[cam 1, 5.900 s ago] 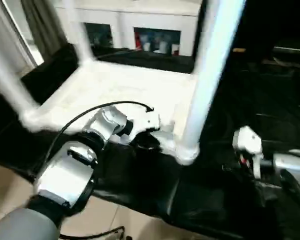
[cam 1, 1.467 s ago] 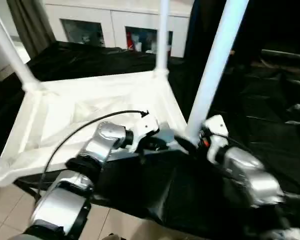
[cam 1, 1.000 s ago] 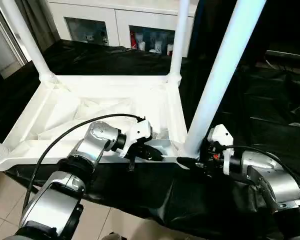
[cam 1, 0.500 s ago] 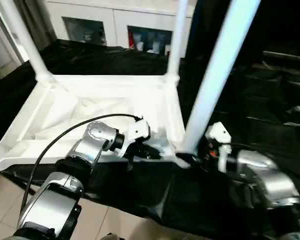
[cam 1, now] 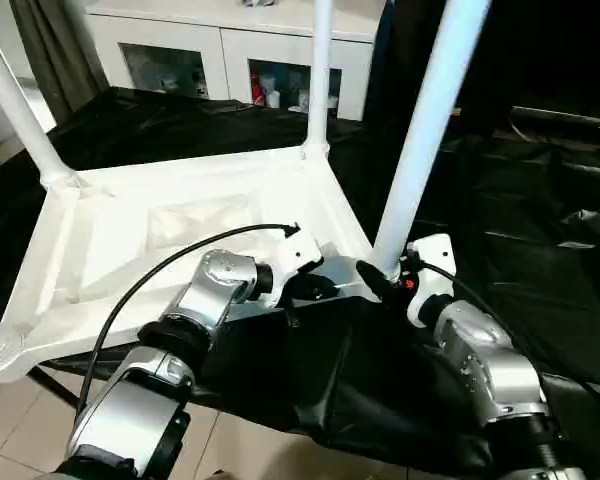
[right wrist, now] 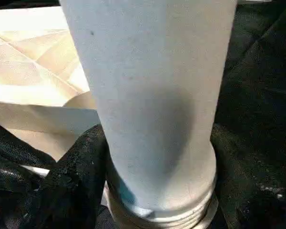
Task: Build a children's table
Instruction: Rotate leg to tighten
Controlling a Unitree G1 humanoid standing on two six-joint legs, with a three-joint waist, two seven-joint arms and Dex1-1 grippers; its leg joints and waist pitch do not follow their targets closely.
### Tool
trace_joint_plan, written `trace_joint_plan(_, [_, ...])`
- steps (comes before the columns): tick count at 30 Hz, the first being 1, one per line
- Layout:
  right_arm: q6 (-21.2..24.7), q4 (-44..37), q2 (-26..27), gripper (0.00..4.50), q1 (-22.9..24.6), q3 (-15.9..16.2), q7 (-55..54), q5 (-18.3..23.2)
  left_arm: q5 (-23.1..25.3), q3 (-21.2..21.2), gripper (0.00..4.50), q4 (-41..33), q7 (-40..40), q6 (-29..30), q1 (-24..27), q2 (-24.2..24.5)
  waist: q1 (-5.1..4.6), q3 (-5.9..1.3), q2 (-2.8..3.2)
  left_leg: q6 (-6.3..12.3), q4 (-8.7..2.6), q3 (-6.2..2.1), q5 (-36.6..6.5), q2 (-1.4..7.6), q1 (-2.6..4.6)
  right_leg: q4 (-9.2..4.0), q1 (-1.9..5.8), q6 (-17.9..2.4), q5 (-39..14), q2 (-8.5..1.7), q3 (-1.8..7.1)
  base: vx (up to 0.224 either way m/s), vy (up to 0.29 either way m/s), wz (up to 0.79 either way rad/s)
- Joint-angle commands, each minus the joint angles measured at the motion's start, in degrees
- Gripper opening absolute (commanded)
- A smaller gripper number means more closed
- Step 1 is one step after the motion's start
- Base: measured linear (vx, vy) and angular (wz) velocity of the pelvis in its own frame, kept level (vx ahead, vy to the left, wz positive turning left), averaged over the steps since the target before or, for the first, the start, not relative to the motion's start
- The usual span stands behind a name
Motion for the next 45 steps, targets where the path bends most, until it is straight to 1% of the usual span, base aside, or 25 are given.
trace_joint_plan(1, [2.22, 1.39, 1.71, 3.42, 0.05, 4.54, 3.04, 0.19, -1.04, -3.14, 0.0, -0.15, -2.85, -0.15, 0.76, -5.07, -0.07, -2.2, -0.58, 0.94, -4.47, -1.54, -17.2, 2.39, 0.34, -5.28, 1.15, -9.71, -18.7, -3.72, 2.27, 0.0, 0.0, 0.0])
trace_joint_plan(2, [2.19, 1.28, 1.34, 3.42, -0.16, 4.52, 3.92, 0.41, -1.03, -3.26, 0.0, -0.46, -3.54, 0.2, 0.94, -4.59, -0.01, -2.18, -0.83, 1.11, -4.46, -1.52, -17.22, 2.39, 0.31, -5.29, 1.16, -9.78, -18.82, -3.78, 2.27, 0.0, 0.0, 0.0])
trace_joint_plan(5, [2.33, 1.06, 0.18, 3.52, -0.51, 5.11, 5.78, 0.62, -1.04, -3.25, 0.0, -1.18, -4.63, 0.9, 1.27, -3.68, 0.2, -2.27, -0.74, 1.45, -4.33, -1.41, -16.48, 2.48, 0.39, -5.19, 1.17, -10.28, -17.55, -3.84, 2.35, 0.0, 0.0, 0.0])
trace_joint_plan(9, [0.78, -0.43, -4.34, 3.52, -0.68, 7.12, 14.85, 1.48, -1.22, -3.83, 0.0, -2.14, -9.66, 2.08, 1.82, -0.74, 0.51, -2.6, -1.06, 3.24, -3.87, -1.19, -11.77, 2.43, -0.04, -4.36, 1.8, -11.86, -10.12, -3.79, 2.31, 0.0, 0.0, 0.0])
trace_joint_plan(10, [0.9, -0.98, -5.92, 3.52, -0.71, 7.29, 17.48, 2.11, -1.3, -3.98, 0.0, -2.28, -11.18, 1.89, 1.99, 0.23, 0.65, -2.84, -1.07, 4.41, -3.61, -1.16, -9.02, 2.33, -0.2, -3.76, 2.1, -12.82, -5.6, -3.76, 2.2, 0.0, 0.0, 0.0])
trace_joint_plan(12, [1.0, -1.34, -6.89, 3.52, -0.75, 7.38, 19.13, 2.52, -1.38, -4.04, 0.0, -2.39, -12.15, 1.74, 2.1, 0.84, 0.76, -3.01, -1.02, 5.3, -3.39, -1.11, -7.5, 2.43, -0.18, -3.38, 2.23, -13.78, -2.24, -3.79, 2.19, 0.0, 0.0, 0.0])
trace_joint_plan(14, [0.78, -2.26, -9.85, 3.52, -0.92, 7.31, 24.2, 3.65, -1.82, -4.25, 0.0, -3.23, -15.52, 1.0, 2.5, 2.62, 0.83, -3.14, -1.3, 6.9, -3.12, -0.93, -5.58, 2.36, -0.27, -2.91, 2.36, -15.27, 2.44, -3.71, 2.07, 0.0, 0.0, 0.0])
trace_joint_plan(16, [0.13, -2.73, -11.98, 3.52, -1.09, 7.08, 28.39, 4.76, -2.17, -4.37, 0.0, -3.76, -18.47, 0.52, 2.6, 4.18, 1.11, -3.11, -1.29, 7.67, -3.02, -0.86, -5.19, 2.47, -0.32, -2.78, 2.44, -15.79, 3.21, -3.72, 1.93, 0.0, 0.0, 0.0])
trace_joint_plan(18, [0.12, -3.06, -13.8, 3.52, -1.21, 6.6, 32.33, 6.32, -2.19, -4.43, 0.0, -4.05, -20.86, -0.11, 2.55, 5.75, 1.62, -2.96, -1.23, 7.72, -3.06, -0.8, -6.11, 2.66, -0.31, -2.79, 2.43, -15.75, 1.09, -3.62, 1.74, 0.0, 0.0, 0.0])
trace_joint_plan(22, [-0.73, -2.89, -16.72, 3.52, -0.98, 7.28, 38.02, 7.21, -3.23, -4.04, 0.0, -6.1, -24.49, 1.64, 2.92, 8.06, 2.13, -2.75, -1.16, 5.67, -3.4, -0.8, -8.71, 3.08, 0.14, -3.09, 2.01, -15.74, -3.73, -3.8, 1.79, 0.0, 0.0, 0.0])
trace_joint_plan(24, [-0.81, -2.57, -17.24, 3.52, -0.98, 7.62, 39.1, 7.18, -3.73, -3.9, 0.0, -6.76, -24.82, 1.83, 3.21, 8.44, 2.37, -2.78, -0.93, 5.05, -3.41, -0.83, -8.72, 3.02, 0.14, -3.02, 2.04, -15.74, -3.77, -3.8, 1.83, 0.0, 0.0, 0.0])
trace_joint_plan(26, [-1.1, -2.35, -17.55, 3.36, -1.02, 7.98, 39.65, 6.92, -4.04, -3.79, 0.0, -7.06, -25.06, 1.88, 3.47, 8.63, 2.44, -2.82, -1.11, 4.78, -3.39, -0.8, -8.42, 2.95, 0.11, -2.99, 2.1, -15.68, -2.84, -3.74, 1.86, 0.0, 0.0, 0.0])
trace_joint_plan(27, [-1.13, -2.26, -17.72, 3.26, -1.04, 8.12, 39.98, 6.91, -4.23, -3.8, 0.0, -7.45, -25.17, 1.89, 3.78, 8.79, 2.51, -2.84, -0.72, 4.71, -3.36, -0.84, -8.25, 2.92, 0.11, -2.91, 2.1, -15.71, -2.43, -3.75, 1.87, 0.0, 0.0, 0.0])
trace_joint_plan(28, [-1.14, -2.23, -17.76, 3.15, -1.05, 8.14, 40.08, 6.95, -4.28, -3.8, 0.0, -7.53, -25.16, 1.87, 3.85, 8.83, 2.54, -2.88, -0.98, 4.75, -3.31, -0.8, -8.03, 2.86, 0.05, -2.92, 2.2, -15.71, -1.73, -3.76, 1.87, 0.0, 0.0, 0.0])
trace_joint_plan(29, [-1.18, -2.23, -17.96, 3.08, -1.05, 8.24, 40.52, 7.1, -4.53, -3.83, 0.0, -7.99, -25.19, 1.85, 4.22, 8.95, 2.61, -2.91, -0.71, 4.74, -3.28, -0.82, -7.83, 2.83, 0.06, -2.87, 2.19, -15.74, -1.41, -3.77, 1.88, 0.0, 0.0, 0.0])
trace_joint_plan(31, [-1.09, -2.56, -18.01, 2.9, -0.85, 8.3, 40.71, 7.2, -4.66, -3.84, 0.0, -8.21, -25.02, 1.58, 4.53, 8.9, 2.67, -2.99, -0.85, 4.91, -3.2, -0.8, -7.41, 2.81, 0.03, -2.74, 2.25, -15.92, -0.21, -3.67, 1.84, 0.0, 0.0, 0.0])
trace_joint_plan(32, [-1.05, -2.9, -17.95, 2.82, -0.55, 8.39, 40.66, 7.15, -4.66, -3.67, 0.0, -8.08, -24.65, 1.3, 4.59, 8.78, 2.7, -2.97, -1.13, 4.99, -3.19, -0.76, -7.39, 2.8, 0.04, -2.76, 2.24, -15.84, -0.37, -3.64, 1.82, 0.0, 0.0, 0.0])
trace_joint_plan(36, [-1.03, -3.49, -17.82, 2.73, 0.23, 8.78, 40.53, 6.98, -4.71, -3.28, 0.0, -7.83, -23.61, 0.75, 4.71, 8.6, 2.81, -2.95, -1.09, 4.83, -3.21, -0.79, -7.55, 2.8, 0.09, -2.86, 2.2, -15.34, -1.93, -3.68, 1.86, 0.0, 0.0, 0.0])
trace_joint_plan(37, [-1.04, -3.69, -17.8, 2.71, 0.54, 9.03, 40.45, 6.93, -4.78, -3.18, 0.0, -7.96, -23.29, 0.66, 4.87, 8.66, 2.81, -2.94, -0.87, 4.72, -3.23, -0.82, -7.65, 2.82, 0.12, -2.88, 2.15, -15.27, -2.29, -3.67, 1.84, 0.0, 0.0, 0.0])
trace_joint_plan(39, [-1.04, -3.94, -17.76, 2.7, 0.89, 9.3, 40.32, 6.83, -4.77, -2.97, 0.0, -7.91, -22.56, 0.54, 4.94, 8.61, 2.77, -2.92, -1.01, 4.53, -3.26, -0.84, -7.93, 2.82, 0.07, -2.94, 2.2, -15.09, -2.49, -3.67, 1.86, 0.0, 0.0, 0.0])
trace_joint_plan(40, [-0.19, -4.79, -16.58, 2.69, 2.25, 8.95, 38.06, 7.05, -3.96, -2.03, 0.0, -6.45, -17.73, -0.2, 4.59, 7.56, 2.77, -2.84, -2.11, 4.9, -3.25, -0.77, -7.91, 2.73, -0.04, -3.01, 2.24, -14.57, -3.59, -3.67, 1.85, 0.0, 0.0, 0.0])
trace_joint_plan(41, [-0.19, -4.79, -16.58, 2.69, 2.25, 8.95, 38.06, 7.05, -3.96, -2.03, 0.0, -6.45, -17.73, -0.2, 4.59, 7.56, 2.77, -2.84, -2.11, 4.9, -3.25, -0.77, -7.91, 2.73, -0.04, -3.01, 2.24, -14.57, -3.59, -3.67, 1.85, 0.0, 0.0, 0.0])
trace_joint_plan(43, [-0.23, -4.34, -15.84, 2.68, 2.46, 8.61, 36.46, 6.73, -3.69, -1.6, 0.0, -6.11, -15.6, 0.03, 4.31, 7.01, 2.83, -2.67, -1.64, 4.39, -3.41, -0.83, -8.97, 2.78, 0.11, -3.39, 1.96, -13.71, -7.37, -3.83, 1.91, 0.0, 0.0, 0.0])
trace_joint_plan(44, [-0.2, -3.54, -14.87, 2.68, 2.48, 8.14, 34.42, 6.32, -3.55, -1.16, 0.0, -5.79, -13.73, 0.33, 4.02, 6.48, 2.76, -2.36, -1.97, 3.79, -3.55, -0.86, -10.6, 2.75, 0.15, -3.74, 1.68, -12.97, -10.8, -3.91, 1.98, 0.0, 0.0, 0.0])
trace_joint_plan(45, [-0.2, -3.54, -14.87, 2.68, 2.48, 8.14, 34.42, 6.32, -3.55, -1.16, 0.0, -5.79, -13.73, 0.33, 4.02, 6.48, 2.77, -2.33, -1.95, 3.34, -3.62, -0.95, -11.42, 2.72, 0.29, -3.96, 1.66, -12.48, -12.8, -3.99, 1.98, 0.0, 0.0, 0.0])
